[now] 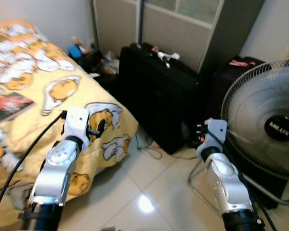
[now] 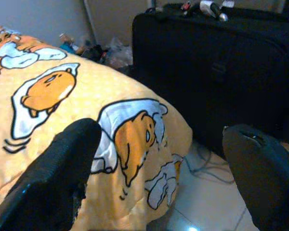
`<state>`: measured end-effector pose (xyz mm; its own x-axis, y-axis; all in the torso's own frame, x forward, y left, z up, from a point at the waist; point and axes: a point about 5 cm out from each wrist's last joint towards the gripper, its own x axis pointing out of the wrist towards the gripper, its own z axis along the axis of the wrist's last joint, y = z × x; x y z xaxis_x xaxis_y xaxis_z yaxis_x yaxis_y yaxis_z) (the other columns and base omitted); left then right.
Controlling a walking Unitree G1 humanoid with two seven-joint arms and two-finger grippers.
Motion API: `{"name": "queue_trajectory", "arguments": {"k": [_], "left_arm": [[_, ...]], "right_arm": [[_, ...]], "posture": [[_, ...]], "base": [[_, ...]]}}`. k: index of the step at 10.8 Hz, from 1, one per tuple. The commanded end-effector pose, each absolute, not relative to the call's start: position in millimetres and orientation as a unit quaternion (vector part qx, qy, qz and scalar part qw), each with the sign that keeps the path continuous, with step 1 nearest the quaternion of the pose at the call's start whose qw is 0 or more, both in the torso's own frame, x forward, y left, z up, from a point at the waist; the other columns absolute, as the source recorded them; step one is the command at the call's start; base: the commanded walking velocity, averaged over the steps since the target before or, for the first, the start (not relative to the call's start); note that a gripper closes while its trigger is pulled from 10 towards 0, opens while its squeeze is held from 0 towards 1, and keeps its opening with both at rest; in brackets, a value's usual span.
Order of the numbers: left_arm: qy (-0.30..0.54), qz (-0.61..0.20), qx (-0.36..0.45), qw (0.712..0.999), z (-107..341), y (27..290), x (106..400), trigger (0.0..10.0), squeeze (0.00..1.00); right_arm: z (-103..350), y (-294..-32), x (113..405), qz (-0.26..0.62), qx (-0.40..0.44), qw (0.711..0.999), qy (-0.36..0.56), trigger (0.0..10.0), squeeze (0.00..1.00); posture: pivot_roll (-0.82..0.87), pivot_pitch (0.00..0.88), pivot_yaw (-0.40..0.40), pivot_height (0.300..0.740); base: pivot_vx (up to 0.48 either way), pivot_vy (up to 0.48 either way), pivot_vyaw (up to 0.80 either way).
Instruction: Clean up the room
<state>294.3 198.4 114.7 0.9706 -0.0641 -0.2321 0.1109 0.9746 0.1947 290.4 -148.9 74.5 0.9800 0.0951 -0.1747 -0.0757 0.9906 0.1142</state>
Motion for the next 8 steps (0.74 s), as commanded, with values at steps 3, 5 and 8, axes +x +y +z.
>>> {"name": "queue_trajectory", "arguments": {"k": [3,5,8], "left_arm": [[0.095,-0.039,0.095,0.990,123,196,302,10.0,0.00],[0.098,-0.038,0.095,0.990,120,194,304,10.0,0.00],[0.101,-0.032,0.094,0.990,121,195,309,10.0,0.00]], "right_arm": [[75,-140,294,0.048,0.066,0.992,0.094,10.0,1.00],[79,-142,299,0.048,0.053,0.993,0.090,10.0,1.00],[80,-148,305,0.027,0.039,0.994,0.097,10.0,1.00]], "posture": [[0.01,0.000,-0.001,0.740],[0.01,0.000,-0.001,0.740],[0.01,0.000,0.000,0.740]], "base": [[0.000,0.084,0.00],[0.000,0.249,0.57],[0.000,0.257,0.00]]}}
